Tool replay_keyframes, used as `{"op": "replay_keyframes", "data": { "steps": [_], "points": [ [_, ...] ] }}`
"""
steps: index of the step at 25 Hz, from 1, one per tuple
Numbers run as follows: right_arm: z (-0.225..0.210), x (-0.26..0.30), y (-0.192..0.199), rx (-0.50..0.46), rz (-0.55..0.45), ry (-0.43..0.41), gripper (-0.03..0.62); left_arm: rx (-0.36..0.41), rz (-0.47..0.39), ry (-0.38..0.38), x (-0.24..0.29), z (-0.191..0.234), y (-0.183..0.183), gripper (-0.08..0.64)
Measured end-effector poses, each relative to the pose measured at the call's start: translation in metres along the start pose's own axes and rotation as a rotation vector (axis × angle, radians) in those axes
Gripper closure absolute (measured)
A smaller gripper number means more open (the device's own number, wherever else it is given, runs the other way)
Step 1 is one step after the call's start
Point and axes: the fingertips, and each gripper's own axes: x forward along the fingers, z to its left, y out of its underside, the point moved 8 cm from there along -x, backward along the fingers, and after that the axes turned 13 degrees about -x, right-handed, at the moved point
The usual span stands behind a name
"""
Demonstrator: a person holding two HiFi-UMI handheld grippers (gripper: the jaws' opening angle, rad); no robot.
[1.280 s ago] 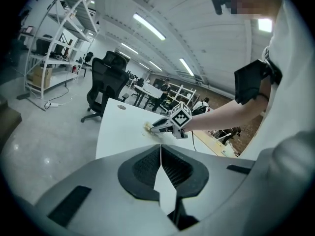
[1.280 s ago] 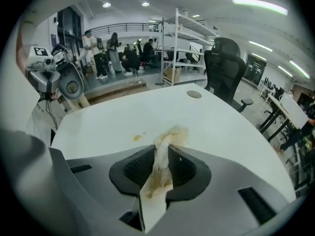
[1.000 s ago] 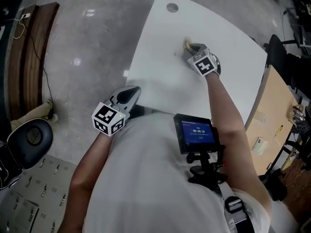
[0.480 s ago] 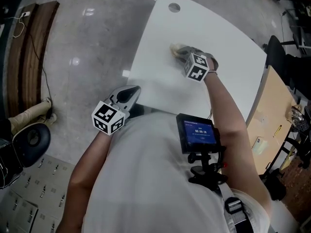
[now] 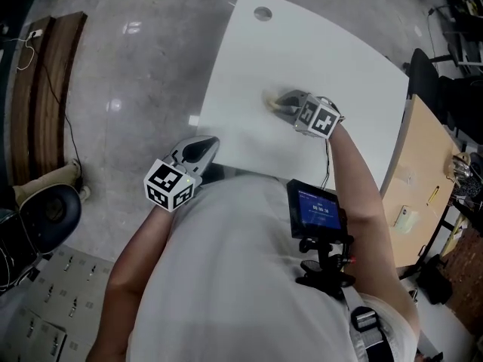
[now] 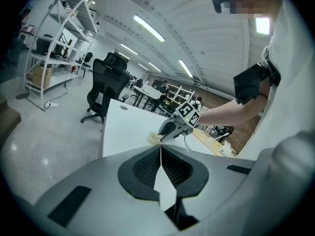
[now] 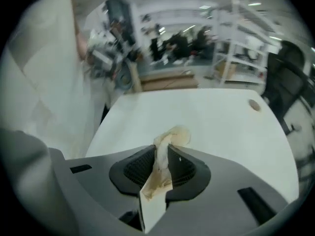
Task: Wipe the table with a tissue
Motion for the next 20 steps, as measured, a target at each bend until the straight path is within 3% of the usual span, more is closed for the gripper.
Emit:
{"op": "replay_keyframes", "data": {
  "steps": [2,4,8,11,15,20],
  "points": [
    [-0.005,-0.014,0.017,0.192,-0.090,0.172,0.512,0.006,0.002,0.006,0.001,0.001,-0.002,0.552],
    [0.001,-0.017,0.033,0.300,-0.081,0.275,0.512,0.010,0.007,0.011,0.000,0.003,-0.002,0.552],
    [0.022,-0.001,0.037,0.388,-0.021,0.363,0.512,0.021,0.019,0.028,0.002,0.002,-0.003,0.552],
    [0.025,0.010,0.025,0.463,-0.032,0.430,0.512,0.029,0.030,0.036,0.003,0.002,-0.003,0.552],
    [0.026,0.035,-0.020,0.427,-0.083,0.383,0.514,0.043,0.042,0.042,-0.001,0.003,-0.002,0.552],
    [0.047,0.058,-0.063,0.334,-0.167,0.158,0.512,0.058,0.040,0.058,-0.010,0.005,-0.003,0.552]
  ]
}}
